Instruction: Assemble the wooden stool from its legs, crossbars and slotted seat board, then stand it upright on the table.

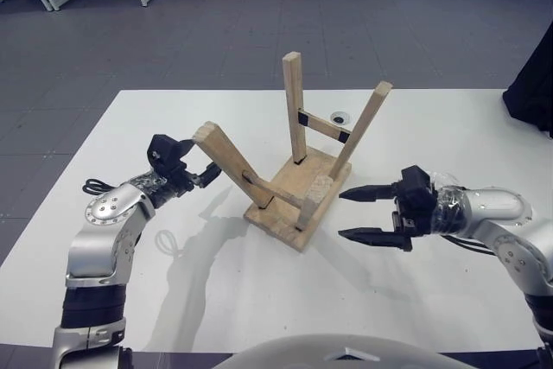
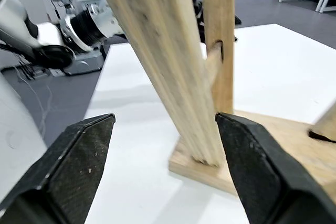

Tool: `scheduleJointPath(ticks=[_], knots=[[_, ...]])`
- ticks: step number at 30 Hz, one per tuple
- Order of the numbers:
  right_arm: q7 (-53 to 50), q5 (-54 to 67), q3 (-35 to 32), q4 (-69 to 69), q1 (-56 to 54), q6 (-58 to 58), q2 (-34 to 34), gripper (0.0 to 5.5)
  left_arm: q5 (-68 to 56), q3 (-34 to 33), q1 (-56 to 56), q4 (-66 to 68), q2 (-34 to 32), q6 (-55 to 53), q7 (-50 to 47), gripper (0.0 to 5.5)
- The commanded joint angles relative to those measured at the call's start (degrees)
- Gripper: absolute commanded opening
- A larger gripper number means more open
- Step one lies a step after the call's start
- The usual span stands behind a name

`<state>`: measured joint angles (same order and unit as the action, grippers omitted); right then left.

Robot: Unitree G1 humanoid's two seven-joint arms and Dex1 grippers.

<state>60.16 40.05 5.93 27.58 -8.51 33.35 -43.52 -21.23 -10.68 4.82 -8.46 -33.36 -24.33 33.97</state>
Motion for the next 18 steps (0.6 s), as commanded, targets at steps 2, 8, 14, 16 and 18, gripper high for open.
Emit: scheduleJointPath(ticks=[2,8,14,16,18], knots=[[-0.26,-11.32,3.07,-9.04,-2.39,-8.03,0.27,3.51,2.16,-1.97,-4.52,-1.82,-5.36,1.03,3.14,4.17],[-9.01,-15.99,-0.43,-22.98,-6.78,-9.74,7.33,3.51,-7.64,-6.87,-16.78,-12.47,-10.44,-0.78,17.50,4.17],[-8.71,-16.73,-0.28,-43.30,-19.17,-11.52,16.98,3.51,-8.21,-1.97,-9.36,-12.50,-8.43,-2.68,14.98,4.17],[-8.35,-17.27,-1.17,-48.95,-21.88,-13.55,18.85,3.51,-7.84,-0.52,-7.17,-11.52,-7.88,-2.58,14.34,4.17],[-8.05,-17.36,-2.13,-52.43,-24.08,-14.99,20.26,3.51,-7.59,0.21,-5.47,-10.59,-7.60,-2.52,13.82,4.17]])
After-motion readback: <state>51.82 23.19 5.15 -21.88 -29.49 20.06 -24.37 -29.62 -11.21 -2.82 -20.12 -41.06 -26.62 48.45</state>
